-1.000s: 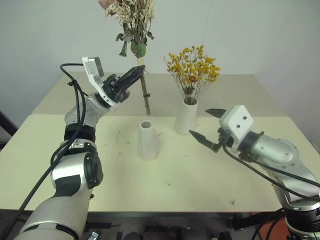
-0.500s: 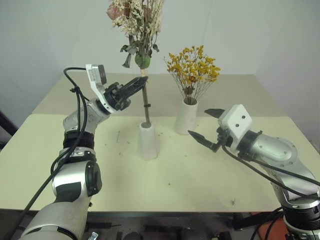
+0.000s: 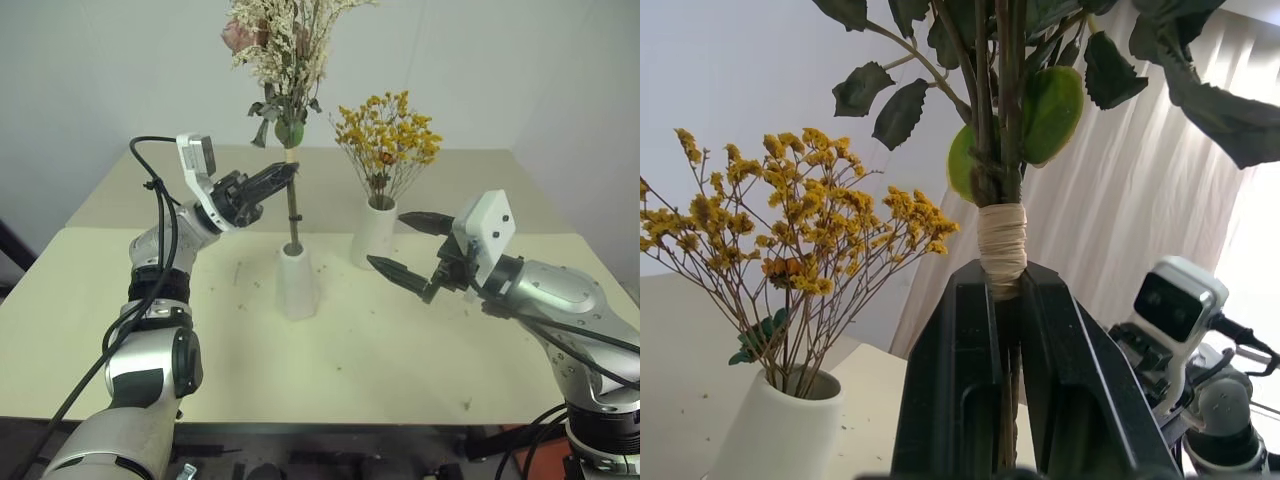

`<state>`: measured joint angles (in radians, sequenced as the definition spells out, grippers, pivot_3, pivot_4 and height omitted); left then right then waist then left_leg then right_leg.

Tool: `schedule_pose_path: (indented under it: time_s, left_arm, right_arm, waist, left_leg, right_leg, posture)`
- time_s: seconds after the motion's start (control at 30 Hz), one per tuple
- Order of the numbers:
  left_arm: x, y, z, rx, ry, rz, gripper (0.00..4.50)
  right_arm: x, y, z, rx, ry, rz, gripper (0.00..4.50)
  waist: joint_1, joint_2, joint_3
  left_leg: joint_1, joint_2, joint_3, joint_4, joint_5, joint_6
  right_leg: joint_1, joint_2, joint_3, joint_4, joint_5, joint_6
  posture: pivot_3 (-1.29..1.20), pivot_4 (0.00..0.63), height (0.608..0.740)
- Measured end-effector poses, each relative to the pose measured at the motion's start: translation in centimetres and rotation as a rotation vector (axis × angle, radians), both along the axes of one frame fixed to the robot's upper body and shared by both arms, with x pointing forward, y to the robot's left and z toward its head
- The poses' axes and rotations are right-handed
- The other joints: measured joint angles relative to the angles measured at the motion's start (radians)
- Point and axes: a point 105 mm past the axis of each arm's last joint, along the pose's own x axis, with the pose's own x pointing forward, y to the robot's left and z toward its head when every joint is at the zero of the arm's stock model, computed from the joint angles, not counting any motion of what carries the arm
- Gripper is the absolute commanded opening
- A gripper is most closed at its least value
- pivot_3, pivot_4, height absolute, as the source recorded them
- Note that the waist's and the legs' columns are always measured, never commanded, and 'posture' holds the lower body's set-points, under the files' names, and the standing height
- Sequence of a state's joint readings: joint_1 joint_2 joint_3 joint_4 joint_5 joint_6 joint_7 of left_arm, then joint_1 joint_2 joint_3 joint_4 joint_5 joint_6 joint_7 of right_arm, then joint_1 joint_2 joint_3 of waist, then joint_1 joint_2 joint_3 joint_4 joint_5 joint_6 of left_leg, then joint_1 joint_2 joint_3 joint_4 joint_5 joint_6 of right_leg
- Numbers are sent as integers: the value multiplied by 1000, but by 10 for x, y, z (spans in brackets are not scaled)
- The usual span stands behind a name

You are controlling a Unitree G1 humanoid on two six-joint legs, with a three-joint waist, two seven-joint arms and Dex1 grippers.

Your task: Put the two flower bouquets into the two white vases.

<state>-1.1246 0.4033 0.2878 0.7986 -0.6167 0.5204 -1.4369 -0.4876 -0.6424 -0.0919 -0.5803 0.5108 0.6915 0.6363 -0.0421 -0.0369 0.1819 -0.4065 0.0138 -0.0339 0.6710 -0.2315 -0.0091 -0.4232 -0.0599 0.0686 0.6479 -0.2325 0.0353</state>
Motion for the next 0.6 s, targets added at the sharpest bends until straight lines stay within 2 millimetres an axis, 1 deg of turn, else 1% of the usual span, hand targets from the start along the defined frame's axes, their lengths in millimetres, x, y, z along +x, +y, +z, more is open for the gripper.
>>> schedule_pose_path:
  time_s: [0.13,0.3,0.6]
  left_arm:
    - [0,-1,-5,12,11,-6,77]
    - [1,1,-20,36,32,15,77]
    - [-11,3,-21,49,-60,5,77]
  right_arm:
    - [0,-1,0,-5,5,2,4500]
    - [0,-1,0,-11,5,-3,4500]
    - [1,1,-4,-45,-14,-11,4500]
  waist:
    - [-1,0,0]
    - [0,0,0]
    - [-1,0,0]
  left_leg:
    - [0,0,0,0,0,0]
    - [0,0,0,0,0,0]
    - [0,0,0,0,0,0]
  right_leg:
    - [0,0,0,0,0,0]
    - [0,0,0,0,0,0]
    - [0,0,0,0,0,0]
  posture:
    - [0,150,740]
    - [0,150,740]
    - [0,150,740]
